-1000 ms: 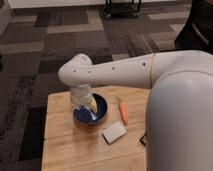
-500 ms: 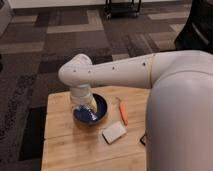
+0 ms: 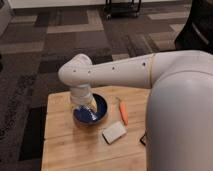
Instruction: Push the eraser across the table
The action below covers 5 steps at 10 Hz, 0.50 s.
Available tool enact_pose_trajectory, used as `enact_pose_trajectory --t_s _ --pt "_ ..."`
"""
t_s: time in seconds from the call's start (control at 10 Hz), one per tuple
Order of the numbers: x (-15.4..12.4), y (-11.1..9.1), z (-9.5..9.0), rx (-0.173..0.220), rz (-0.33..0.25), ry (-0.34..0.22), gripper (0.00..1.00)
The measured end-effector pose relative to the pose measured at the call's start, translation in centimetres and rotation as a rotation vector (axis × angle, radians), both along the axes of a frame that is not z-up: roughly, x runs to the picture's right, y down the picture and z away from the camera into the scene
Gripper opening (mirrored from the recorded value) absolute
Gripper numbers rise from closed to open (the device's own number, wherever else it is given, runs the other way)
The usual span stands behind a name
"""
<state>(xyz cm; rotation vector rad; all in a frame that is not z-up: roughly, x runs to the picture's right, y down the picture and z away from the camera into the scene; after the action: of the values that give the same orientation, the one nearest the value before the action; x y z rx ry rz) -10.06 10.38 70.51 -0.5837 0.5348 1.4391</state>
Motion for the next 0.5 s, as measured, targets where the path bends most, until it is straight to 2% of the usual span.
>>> enact_pose_trajectory --t_s 0.1,0.3,0.5 --pt "2.3 0.9 0.8 -0.017 0.012 0.049 0.65" --pt "4.7 1.6 1.4 -0.029 0.035 0.088 0.65" --pt "10.3 2.5 0.9 -0.024 0.157 0.15 0.65"
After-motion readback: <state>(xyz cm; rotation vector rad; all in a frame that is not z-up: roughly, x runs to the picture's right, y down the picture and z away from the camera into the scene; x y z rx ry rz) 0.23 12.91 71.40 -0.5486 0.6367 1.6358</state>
